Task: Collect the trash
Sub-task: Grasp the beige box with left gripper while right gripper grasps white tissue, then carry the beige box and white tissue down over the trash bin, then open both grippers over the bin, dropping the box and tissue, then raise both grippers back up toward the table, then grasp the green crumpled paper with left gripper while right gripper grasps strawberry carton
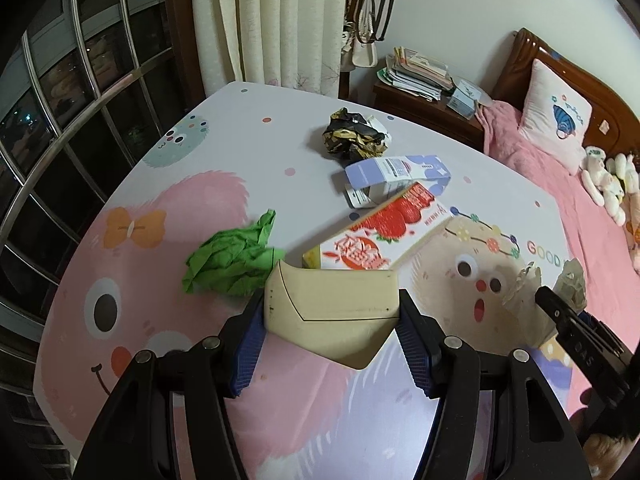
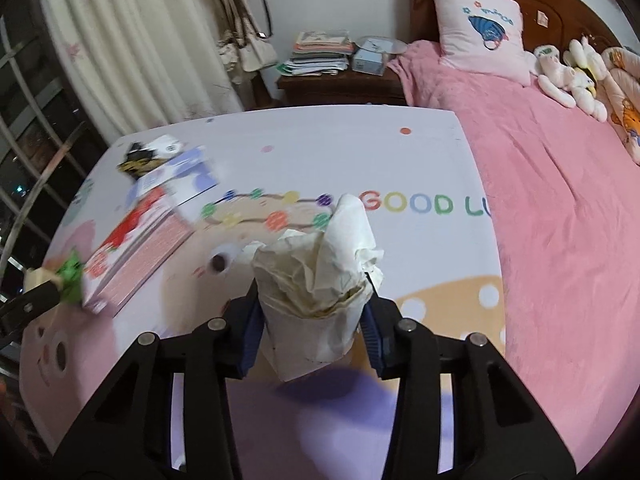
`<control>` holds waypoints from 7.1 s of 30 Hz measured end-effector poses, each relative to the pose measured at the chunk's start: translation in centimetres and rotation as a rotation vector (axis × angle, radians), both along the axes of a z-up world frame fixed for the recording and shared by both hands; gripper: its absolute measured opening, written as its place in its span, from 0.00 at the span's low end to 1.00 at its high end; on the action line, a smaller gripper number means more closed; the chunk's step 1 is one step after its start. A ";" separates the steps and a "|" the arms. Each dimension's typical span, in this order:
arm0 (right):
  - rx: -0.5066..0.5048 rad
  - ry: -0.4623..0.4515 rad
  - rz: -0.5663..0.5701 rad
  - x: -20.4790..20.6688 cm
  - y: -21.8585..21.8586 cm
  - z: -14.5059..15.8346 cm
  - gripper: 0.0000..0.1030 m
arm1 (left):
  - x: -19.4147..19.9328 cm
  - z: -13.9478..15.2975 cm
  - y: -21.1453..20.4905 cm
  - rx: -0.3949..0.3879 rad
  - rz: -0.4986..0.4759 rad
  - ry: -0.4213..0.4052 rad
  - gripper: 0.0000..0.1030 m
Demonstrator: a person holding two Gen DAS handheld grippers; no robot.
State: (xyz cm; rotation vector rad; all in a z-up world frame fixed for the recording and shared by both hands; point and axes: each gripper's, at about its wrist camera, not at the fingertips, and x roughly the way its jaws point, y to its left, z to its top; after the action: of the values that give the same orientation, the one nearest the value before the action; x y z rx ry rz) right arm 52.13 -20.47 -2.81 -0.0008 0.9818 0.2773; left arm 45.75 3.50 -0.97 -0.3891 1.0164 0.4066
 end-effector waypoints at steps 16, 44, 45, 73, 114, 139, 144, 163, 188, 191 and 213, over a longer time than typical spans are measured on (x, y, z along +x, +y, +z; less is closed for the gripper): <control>0.058 0.003 0.048 -18.7 4.3 6.2 0.38 | -15.0 3.7 0.9 -0.030 -0.200 -0.009 0.60; 0.074 0.136 -0.173 -52.7 14.0 3.1 0.38 | -44.8 1.9 4.8 -0.089 -0.696 0.025 0.60; 0.073 0.152 -0.181 -53.1 13.8 2.4 0.38 | -44.9 1.2 4.3 -0.094 -0.705 0.037 0.60; 0.064 0.413 -0.305 -56.2 4.9 -29.6 0.39 | -43.9 -30.2 -4.8 -0.129 -0.717 0.279 0.60; 0.019 0.373 -0.177 -53.4 9.1 -29.2 0.64 | -45.6 -24.6 2.1 -0.037 -0.459 0.181 0.88; 0.074 0.176 -0.052 -53.6 9.5 -2.1 0.64 | -46.7 2.9 2.6 0.053 -0.445 -0.037 0.88; 0.087 0.124 -0.014 -53.4 9.4 3.7 0.64 | -47.1 7.9 1.8 0.096 -0.449 -0.069 0.88; 0.092 -0.019 0.040 -47.6 8.9 11.7 0.64 | -41.3 15.8 0.8 0.122 -0.471 -0.093 0.88; 0.101 0.014 -0.359 -18.2 14.5 7.9 0.64 | -4.1 7.3 12.5 0.135 -0.746 -0.036 0.88; 0.096 0.030 -0.391 -14.6 15.0 6.5 0.64 | -0.6 4.6 13.0 0.126 -0.771 -0.007 0.88; 0.081 0.120 -0.403 -4.1 19.6 0.3 0.64 | 4.6 -4.6 13.4 -0.059 -0.850 0.117 0.40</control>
State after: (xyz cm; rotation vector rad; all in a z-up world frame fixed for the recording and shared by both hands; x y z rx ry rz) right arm 48.01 -0.88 -2.50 0.2872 1.0654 -0.0542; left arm 50.37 16.85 -5.52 0.0376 1.2095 -0.3706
